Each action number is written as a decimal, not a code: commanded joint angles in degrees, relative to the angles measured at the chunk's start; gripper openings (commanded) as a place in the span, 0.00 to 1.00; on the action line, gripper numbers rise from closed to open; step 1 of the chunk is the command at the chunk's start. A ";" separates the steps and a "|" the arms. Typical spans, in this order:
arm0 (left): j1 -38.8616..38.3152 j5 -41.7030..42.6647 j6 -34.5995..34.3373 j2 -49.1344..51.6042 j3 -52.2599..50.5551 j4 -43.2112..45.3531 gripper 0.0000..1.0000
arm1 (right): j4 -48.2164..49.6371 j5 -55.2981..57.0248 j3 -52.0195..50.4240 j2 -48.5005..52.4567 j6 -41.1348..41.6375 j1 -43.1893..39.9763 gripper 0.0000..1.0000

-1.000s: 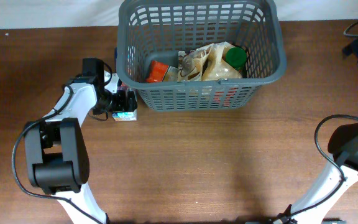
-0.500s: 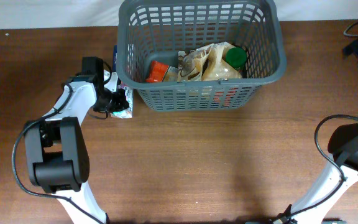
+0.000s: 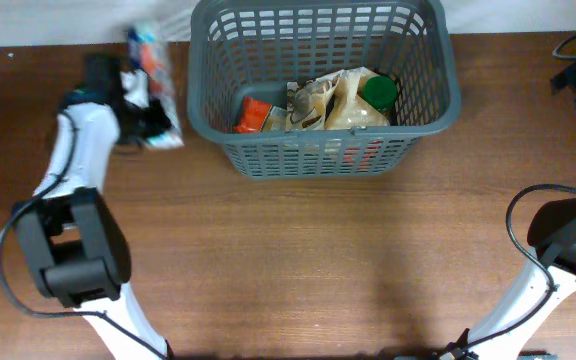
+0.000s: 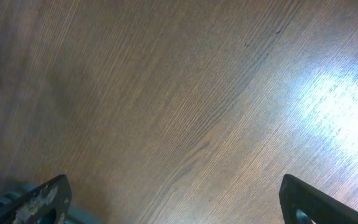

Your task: Pack container

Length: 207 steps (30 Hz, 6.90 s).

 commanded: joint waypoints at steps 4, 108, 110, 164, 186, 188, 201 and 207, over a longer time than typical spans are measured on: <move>4.48 0.24 -1.70 -2.08 17.70 -5.25 0.02 | 0.02 1.11 -0.24 -0.90 0.48 -0.11 0.99; -22.84 4.87 39.28 -10.71 67.54 -50.60 0.99 | 0.02 1.11 -0.24 -0.90 0.48 -0.11 0.99; -22.77 4.96 30.56 -14.14 67.38 -50.58 0.99 | 0.02 1.11 -0.24 -0.90 0.48 -0.11 0.99; -22.80 -8.46 -16.87 -106.27 -50.56 -14.97 0.99 | 0.02 1.11 -0.24 -0.90 0.48 -0.11 0.99; -22.29 -8.33 8.70 -106.29 -78.97 24.22 0.99 | 0.02 1.11 -0.24 -0.90 0.48 -0.11 0.99; -21.33 -8.31 8.68 -106.36 -81.02 26.69 0.99 | 0.02 1.11 -0.24 -0.90 0.48 -0.11 0.99; -12.81 -3.72 11.23 -113.77 -87.78 31.10 0.99 | 0.02 1.11 -0.24 -0.90 0.48 -0.11 0.99; -10.54 -0.28 14.88 -117.28 -89.55 31.15 0.99 | 0.02 1.11 -0.24 -0.90 0.48 -0.11 0.99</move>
